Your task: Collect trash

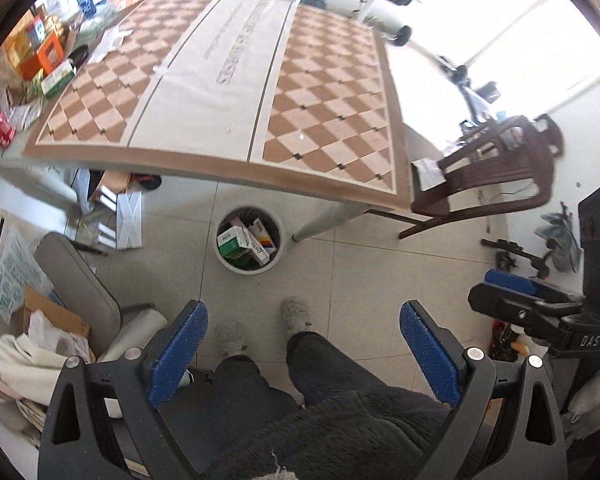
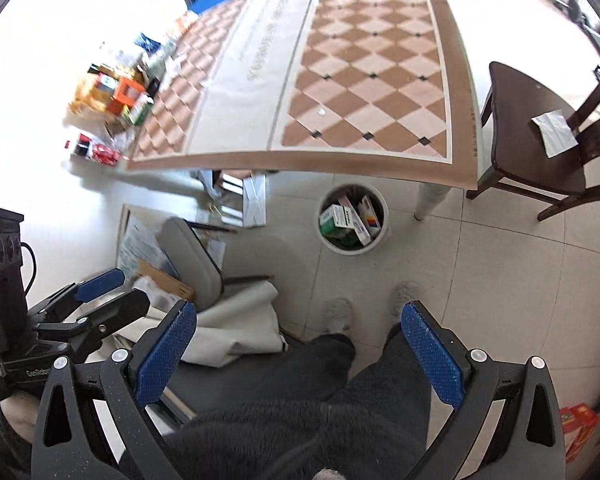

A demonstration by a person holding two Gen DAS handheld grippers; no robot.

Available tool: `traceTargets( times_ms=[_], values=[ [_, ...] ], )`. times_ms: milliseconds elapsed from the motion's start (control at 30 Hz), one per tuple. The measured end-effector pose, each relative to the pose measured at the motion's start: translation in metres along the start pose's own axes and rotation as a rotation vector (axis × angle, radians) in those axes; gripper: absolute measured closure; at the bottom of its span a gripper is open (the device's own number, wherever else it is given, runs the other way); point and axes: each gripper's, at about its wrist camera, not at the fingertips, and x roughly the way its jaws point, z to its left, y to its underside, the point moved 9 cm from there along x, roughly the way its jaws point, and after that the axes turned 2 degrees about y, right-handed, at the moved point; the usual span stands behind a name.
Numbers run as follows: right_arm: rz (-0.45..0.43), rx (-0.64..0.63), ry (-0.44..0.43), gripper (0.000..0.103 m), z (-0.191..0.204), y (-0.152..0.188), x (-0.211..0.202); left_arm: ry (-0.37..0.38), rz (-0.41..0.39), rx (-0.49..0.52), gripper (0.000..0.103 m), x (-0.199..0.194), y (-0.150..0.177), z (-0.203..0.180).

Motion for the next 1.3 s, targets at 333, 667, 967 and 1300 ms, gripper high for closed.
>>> traceTargets(
  times_ms=[333,667,967,1300],
  values=[
    [-0.076,0.056,0.008,0.0,0.064,0.049,-0.036,0.068,-0.01,0.096,0.0,-0.052,0.011,0.01],
    [-0.107,0.07,0.009,0.0,0.082,0.066,-0.048,0.116,-0.028,0.123,0.0,-0.068,0.019,0.003],
    [-0.13,0.078,-0.003,0.0,0.081,0.064,-0.052,0.124,-0.056,0.095,0.0,-0.074,0.018,0.001],
    [-0.136,0.062,-0.012,0.0,0.082,0.056,-0.052,0.107,-0.077,0.072,0.0,-0.075,0.017,0.001]
  ],
)
